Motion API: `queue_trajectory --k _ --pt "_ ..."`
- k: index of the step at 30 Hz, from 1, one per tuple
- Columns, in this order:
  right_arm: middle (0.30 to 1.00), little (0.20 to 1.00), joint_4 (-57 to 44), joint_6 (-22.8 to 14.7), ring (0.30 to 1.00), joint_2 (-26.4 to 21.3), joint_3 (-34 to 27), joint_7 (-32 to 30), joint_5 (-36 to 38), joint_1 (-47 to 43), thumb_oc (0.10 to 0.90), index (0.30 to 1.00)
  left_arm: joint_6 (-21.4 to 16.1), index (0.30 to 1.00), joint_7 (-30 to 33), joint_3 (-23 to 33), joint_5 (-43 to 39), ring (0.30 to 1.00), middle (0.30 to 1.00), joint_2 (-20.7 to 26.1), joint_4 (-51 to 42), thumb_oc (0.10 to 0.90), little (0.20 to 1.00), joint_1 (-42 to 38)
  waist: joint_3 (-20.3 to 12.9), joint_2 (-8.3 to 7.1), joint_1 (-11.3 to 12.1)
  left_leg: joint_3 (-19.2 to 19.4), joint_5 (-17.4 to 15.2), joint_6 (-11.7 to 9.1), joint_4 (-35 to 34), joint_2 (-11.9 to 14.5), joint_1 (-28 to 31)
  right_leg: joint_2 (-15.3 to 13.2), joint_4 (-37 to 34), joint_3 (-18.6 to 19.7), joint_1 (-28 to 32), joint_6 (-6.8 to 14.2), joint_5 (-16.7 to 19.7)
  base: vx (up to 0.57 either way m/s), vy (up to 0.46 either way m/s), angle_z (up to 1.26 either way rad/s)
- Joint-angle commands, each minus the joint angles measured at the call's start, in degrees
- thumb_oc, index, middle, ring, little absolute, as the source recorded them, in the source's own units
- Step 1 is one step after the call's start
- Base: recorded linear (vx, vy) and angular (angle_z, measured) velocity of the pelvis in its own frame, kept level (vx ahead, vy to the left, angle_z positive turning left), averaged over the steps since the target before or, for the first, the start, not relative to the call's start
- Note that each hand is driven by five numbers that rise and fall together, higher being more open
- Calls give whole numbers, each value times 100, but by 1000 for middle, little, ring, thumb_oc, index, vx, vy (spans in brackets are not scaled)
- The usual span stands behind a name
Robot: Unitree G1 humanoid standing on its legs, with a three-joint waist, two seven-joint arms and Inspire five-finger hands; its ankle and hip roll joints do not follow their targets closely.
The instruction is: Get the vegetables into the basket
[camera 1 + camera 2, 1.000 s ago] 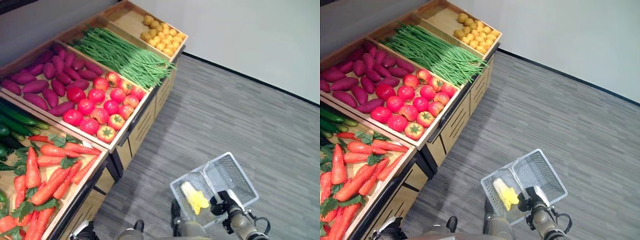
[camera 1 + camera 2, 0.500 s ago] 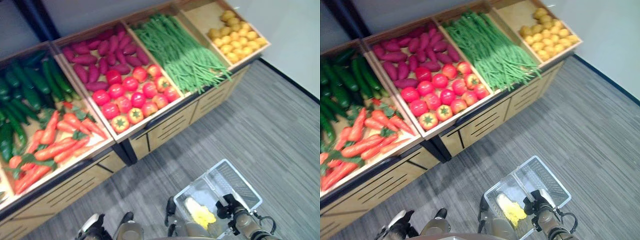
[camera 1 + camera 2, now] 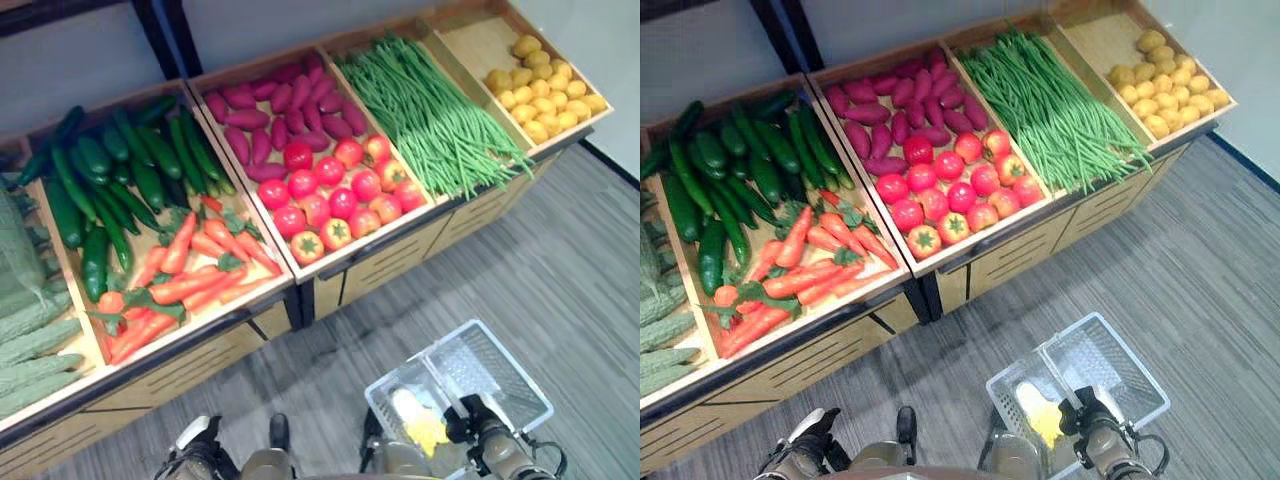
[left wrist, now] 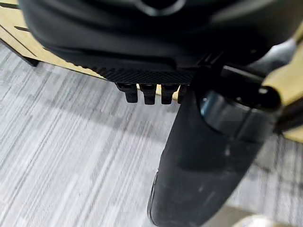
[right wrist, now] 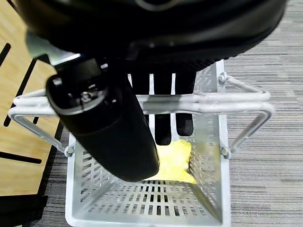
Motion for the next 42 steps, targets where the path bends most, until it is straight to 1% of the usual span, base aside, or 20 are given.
queue_trajectory --k 1,3,4,5,7,9,15,17,21,25,26,27,31,32,34,35,37,39,40,42 --pt "300 300 109 -37 300 -60 -7 -144 28 -233 400 300 -27 1000 137 86 -56 1000 1000 269 149 900 1000 -142 -103 -268 103 -274 -85 -82 33 110 -278 -368 161 582 46 699 236 70 280 13" --pt "300 300 190 -19 300 -35 -47 -126 67 -222 400 300 -20 1000 117 44 -44 1000 1000 317 131 900 1000 -183 -66 -290 108 -403 -106 13 -1 -16 -252 -445 568 742 -8 728 283 59 201 28" --pt "300 300 237 -9 300 -36 -65 -120 91 -213 400 300 -24 1000 89 6 -20 1000 1000 359 134 900 1000 -207 -30 -267 83 -528 -113 58 -1 -67 -226 -393 858 987 -79 706 362 109 105 32" --pt "300 300 393 2 300 -63 -115 -157 136 -199 400 300 -41 1000 52 -4 -89 1000 1000 376 134 900 1000 -224 -18 -198 10 -717 -134 62 -1 -95 -185 -188 799 1448 -166 658 340 158 94 43" --pt "300 300 580 50 300 -111 -230 -203 167 -188 400 300 -90 1000 126 155 -386 1000 1000 392 99 900 1000 -218 32 -93 27 -913 -138 23 -1 -32 -145 -262 426 1487 -332 658 365 152 -27 76" --pt "300 300 738 95 300 -106 -382 -214 227 -125 400 300 -50 1000 176 343 -581 1000 1000 415 248 900 1000 -248 80 -85 -68 -1153 -166 -28 15 -39 -96 -232 182 1783 -359 672 276 146 -63 61" --pt "300 300 984 172 300 -96 -552 -150 189 51 400 300 16 1000 329 1038 -1129 1000 1000 364 554 900 1000 -87 -102 -106 -79 -1245 -168 -172 -1 100 -28 -180 -124 1523 -52 662 246 83 -131 46" --pt "300 300 1042 185 300 -58 -581 -140 160 78 400 300 9 1000 502 1620 -1761 1000 1000 366 696 900 1000 -38 -225 -100 -70 -1253 -167 -238 -1 179 -24 -131 -300 1441 83 633 218 87 -138 -1" --pt "300 300 1074 244 300 -36 -531 -13 12 138 400 300 63 1000 907 3391 -3592 1000 1000 690 1377 900 1000 63 -477 -94 -51 -1142 -157 -374 -1 370 65 -6 -470 1414 287 561 114 76 -120 8" --pt "300 300 1034 232 300 -51 -454 23 -17 194 400 300 -33 1000 1141 3985 -4170 1000 1000 985 1502 900 1000 67 -575 -92 -69 -1101 -165 -420 -1 433 130 52 -470 1422 359 529 38 22 -49 -15" --pt "300 300 1026 240 300 -57 -425 36 -38 213 400 300 -148 1000 1303 4196 -4415 1000 1000 1168 1461 900 1000 31 -590 -89 -63 -1100 -165 -432 -1 438 137 64 -470 1421 377 521 21 -15 -68 -14" --pt "300 300 1013 232 300 -75 -330 94 -83 319 400 300 -212 1000 1755 4775 -4746 1000 1000 1623 1738 900 1000 206 -653 -72 -17 -1082 -146 -468 -1 461 138 52 -470 1358 428 533 -8 -23 -60 -13" --pt "300 300 1117 189 300 -116 -271 161 -61 381 400 300 -435 1000 1999 5283 -5159 1000 1000 2139 1722 900 1000 362 -710 21 19 -1133 -129 -476 -1 436 128 33 -470 1290 466 542 -15 -23 -1 -3" --pt "300 300 1116 157 300 -140 -243 155 -81 388 400 300 -506 1000 2117 5342 -5039 1000 1000 2432 1541 900 1000 371 -718 58 23 -1147 -118 -481 -1 419 116 16 -470 1278 463 554 6 -36 22 2" --pt "300 300 1126 138 300 -142 -232 151 -98 395 400 300 -547 1000 2224 5357 -4926 1000 1000 2605 1420 900 1000 350 -728 64 30 -1155 -113 -484 -1 413 106 4 -470 1270 461 565 18 -48 20 3" --pt "300 300 1165 78 300 -140 -207 119 -115 417 400 300 -632 1000 2494 5221 -4436 1000 1000 2999 925 900 1000 286 -740 90 54 -1181 -98 -487 -1 385 78 -20 -470 1231 452 591 49 -61 23 4" --pt "300 300 1184 51 300 -127 -223 102 -100 429 400 300 -651 1000 2625 5180 -4255 1000 1000 3091 701 900 1000 279 -750 89 59 -1201 -95 -487 -1 373 66 -30 -470 1212 451 597 56 -33 13 11" --pt "300 300 1164 -19 300 -95 -233 72 -105 465 400 300 -701 1000 2927 4880 -3508 1000 1000 3242 -472 900 1000 319 -755 81 76 -1240 -79 -497 -1 350 35 -52 -470 1172 439 617 81 -29 5 12" --pt "300 300 1143 -101 300 -42 -305 21 -92 504 400 300 -720 1000 3347 4673 -2612 1000 1000 3279 -2105 900 1000 483 -745 60 112 -1297 -64 -498 -1 337 -5 -69 -470 1134 435 624 88 -36 -5 4" --pt "300 300 1157 -168 300 -10 -447 -58 -84 531 400 300 -619 1000 3663 4629 -1633 1000 1000 3099 -3839 900 1000 656 -729 16 160 -1393 -54 -494 -1 314 -69 -96 -470 1068 423 623 92 -30 -17 11"
